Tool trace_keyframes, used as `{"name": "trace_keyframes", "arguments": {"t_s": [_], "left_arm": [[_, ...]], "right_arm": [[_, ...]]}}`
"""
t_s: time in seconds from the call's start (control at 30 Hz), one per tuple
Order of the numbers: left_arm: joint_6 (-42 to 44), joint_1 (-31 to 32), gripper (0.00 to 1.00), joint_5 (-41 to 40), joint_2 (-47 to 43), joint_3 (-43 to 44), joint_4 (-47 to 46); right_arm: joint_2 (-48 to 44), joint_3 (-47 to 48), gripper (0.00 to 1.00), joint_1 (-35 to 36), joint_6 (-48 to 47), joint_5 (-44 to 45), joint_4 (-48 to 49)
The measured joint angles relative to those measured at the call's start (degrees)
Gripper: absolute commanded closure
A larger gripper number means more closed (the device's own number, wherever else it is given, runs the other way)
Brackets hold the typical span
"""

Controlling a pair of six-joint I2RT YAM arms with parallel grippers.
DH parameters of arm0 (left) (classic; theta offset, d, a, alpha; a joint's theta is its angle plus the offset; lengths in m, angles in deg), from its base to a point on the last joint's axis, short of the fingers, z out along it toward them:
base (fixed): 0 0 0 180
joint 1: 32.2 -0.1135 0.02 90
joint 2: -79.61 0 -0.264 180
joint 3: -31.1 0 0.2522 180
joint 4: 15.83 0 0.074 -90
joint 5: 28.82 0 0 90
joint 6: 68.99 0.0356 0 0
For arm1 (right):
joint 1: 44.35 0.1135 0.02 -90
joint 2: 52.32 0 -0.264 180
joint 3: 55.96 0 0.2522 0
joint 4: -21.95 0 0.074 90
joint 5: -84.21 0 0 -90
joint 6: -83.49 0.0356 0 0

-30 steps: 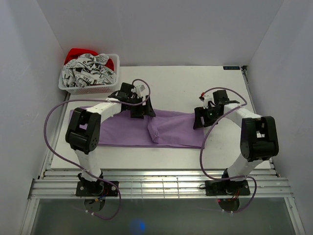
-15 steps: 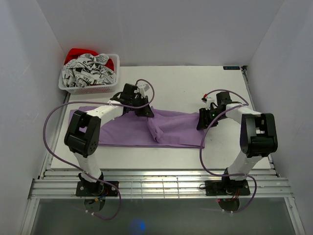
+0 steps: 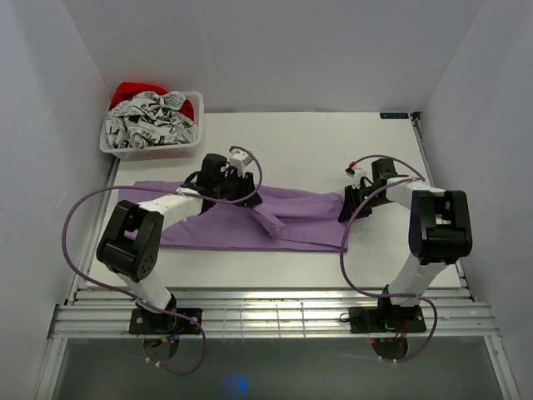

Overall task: Fold and stack the trousers
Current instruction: Fold the trousers

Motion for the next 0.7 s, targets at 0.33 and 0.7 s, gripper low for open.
{"name": "trace_keyframes", "arguments": {"t_s": [0.33, 0.7], "left_arm": [[2.51, -6.95, 0.16, -4.37, -1.92, 2.64, 6.08], [6.6, 3.58, 0.02, -6.21, -8.52, 13.53, 21.68]], "right_arm": [[-0.66, 0.68, 0.23, 0.11, 0.44, -6.19, -2.45], [-0.26, 0.98, 0.37, -1.16, -0.63, -5.81, -4.92]]}}
